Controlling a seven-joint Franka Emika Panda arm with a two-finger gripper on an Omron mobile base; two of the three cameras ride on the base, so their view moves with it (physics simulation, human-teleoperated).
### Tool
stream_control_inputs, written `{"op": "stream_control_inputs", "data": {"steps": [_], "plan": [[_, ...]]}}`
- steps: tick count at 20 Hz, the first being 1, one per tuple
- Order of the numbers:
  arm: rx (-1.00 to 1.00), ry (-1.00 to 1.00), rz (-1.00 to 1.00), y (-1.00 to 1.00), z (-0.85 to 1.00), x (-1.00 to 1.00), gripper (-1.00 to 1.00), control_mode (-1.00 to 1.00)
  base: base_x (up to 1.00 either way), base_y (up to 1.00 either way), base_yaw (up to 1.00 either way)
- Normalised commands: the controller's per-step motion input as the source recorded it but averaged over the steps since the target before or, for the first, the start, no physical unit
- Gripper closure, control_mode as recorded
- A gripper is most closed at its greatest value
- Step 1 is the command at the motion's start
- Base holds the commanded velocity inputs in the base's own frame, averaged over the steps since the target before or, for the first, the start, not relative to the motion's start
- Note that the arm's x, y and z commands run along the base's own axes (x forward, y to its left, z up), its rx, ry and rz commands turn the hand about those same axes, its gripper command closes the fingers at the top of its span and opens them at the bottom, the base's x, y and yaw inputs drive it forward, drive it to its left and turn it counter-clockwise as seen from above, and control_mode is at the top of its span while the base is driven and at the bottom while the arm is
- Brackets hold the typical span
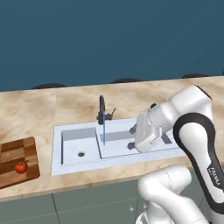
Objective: Pick the apple from the sink and place it on the cutting board to airdry. Then turn off the sink faucet.
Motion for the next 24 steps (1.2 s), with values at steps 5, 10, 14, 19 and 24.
{"op": "stream_control_inputs", "data": {"steps": [5,10,14,19,24], "plan": [[-0.01,0.0,0.13,-0.5,0.01,0.09,-1.0,-1.0,0.0,0.0,0.0],[0.0,0.0,0.11,-0.48,0.0,0.35,-1.0,-1.0,0.0,0.0,0.0],[0.0,0.0,0.09,-0.44,-0.01,0.5,-1.0,-1.0,0.0,0.0,0.0],[0.0,0.0,0.1,-0.31,-0.23,0.55,-1.0,-1.0,0.0,0.0,0.0],[0.0,-0.01,0.07,-0.08,-0.35,0.67,-1.0,-1.0,0.0,0.0,0.0]]}}
